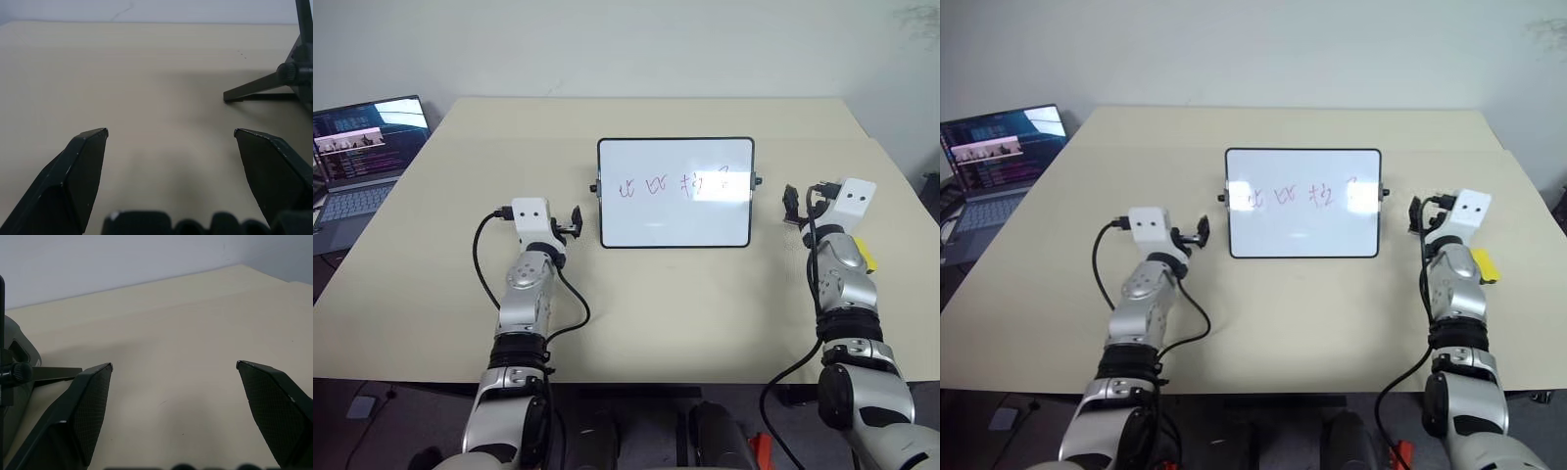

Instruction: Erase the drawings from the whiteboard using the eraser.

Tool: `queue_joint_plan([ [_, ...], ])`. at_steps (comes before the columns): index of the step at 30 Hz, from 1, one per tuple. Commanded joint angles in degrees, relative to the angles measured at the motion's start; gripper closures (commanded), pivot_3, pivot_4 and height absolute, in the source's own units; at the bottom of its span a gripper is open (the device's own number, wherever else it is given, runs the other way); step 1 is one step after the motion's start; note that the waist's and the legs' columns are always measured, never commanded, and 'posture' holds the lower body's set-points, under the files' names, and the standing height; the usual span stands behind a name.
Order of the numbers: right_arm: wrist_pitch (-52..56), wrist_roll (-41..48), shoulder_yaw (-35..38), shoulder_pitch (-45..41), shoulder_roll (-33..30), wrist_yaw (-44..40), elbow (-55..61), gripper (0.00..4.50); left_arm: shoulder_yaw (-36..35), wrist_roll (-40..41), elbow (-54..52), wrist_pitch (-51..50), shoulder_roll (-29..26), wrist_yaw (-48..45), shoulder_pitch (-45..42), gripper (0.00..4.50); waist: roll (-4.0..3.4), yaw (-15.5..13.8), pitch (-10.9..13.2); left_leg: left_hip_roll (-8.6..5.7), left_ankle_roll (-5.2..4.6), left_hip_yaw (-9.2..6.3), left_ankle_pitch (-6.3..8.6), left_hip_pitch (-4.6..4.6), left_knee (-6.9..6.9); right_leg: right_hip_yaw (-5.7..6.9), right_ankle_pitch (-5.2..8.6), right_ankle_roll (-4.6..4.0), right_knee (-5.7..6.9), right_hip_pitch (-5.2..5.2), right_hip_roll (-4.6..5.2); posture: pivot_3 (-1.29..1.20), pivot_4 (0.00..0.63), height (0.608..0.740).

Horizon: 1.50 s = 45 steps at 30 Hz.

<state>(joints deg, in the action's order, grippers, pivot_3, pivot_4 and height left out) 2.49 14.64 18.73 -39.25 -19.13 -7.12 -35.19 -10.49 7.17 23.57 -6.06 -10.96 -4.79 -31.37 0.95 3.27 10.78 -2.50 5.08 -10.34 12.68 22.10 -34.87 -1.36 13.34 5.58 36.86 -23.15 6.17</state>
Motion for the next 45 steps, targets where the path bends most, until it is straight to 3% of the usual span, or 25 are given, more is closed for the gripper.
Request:
queue_joint_plan([
  [1, -1.08, -0.05, 0.66, -0.72, -0.94, 0.35, 1.11, 0.04, 0.43, 0.60, -1.52, 0.43, -0.19, -1.62, -0.47, 0.00, 0.00, 0.01, 0.00, 0.00, 0.00, 0.00, 0.00, 0.00, 0.00, 0.00, 0.00, 0.00, 0.00, 0.00, 0.00, 0.00, 0.150, 0.740],
  [36, 3.69, 1.09, 0.27, 3.33, -0.43, -0.58, 11.35, 0.04, -1.19, 1.82, -5.88, -2.23, -2.62, -3.74, -0.40, 0.00, 0.00, -0.01, 0.00, 0.00, 0.00, 0.02, 0.00, 0.00, -0.01, -0.02, 0.00, 0.00, 0.00, 0.00, 0.00, 0.00, 0.150, 0.740],
  [40, 10.54, 2.19, 1.14, 3.33, -6.79, -4.41, 18.72, 0.04, 0.17, 8.20, -15.24, -7.73, -7.34, -15.05, -5.60, 0.00, -0.01, -0.03, 0.07, 0.01, 0.00, 0.02, 0.00, 0.07, -0.02, -0.01, 0.00, 0.00, 0.02, -0.06, 0.00, 0.00, 0.150, 0.740],
  [45, 21.98, 2.47, 3.02, 1.91, -16.49, -5.40, 15.97, 0.04, 7.25, 15.25, -23.70, -19.00, -12.16, -30.27, -9.35, 0.00, -0.05, -0.79, -0.03, -0.03, 0.00, -0.06, 0.00, 0.38, -0.16, 0.10, -0.01, 0.02, -0.11, -0.10, 0.02, 0.00, 0.150, 0.740],
])
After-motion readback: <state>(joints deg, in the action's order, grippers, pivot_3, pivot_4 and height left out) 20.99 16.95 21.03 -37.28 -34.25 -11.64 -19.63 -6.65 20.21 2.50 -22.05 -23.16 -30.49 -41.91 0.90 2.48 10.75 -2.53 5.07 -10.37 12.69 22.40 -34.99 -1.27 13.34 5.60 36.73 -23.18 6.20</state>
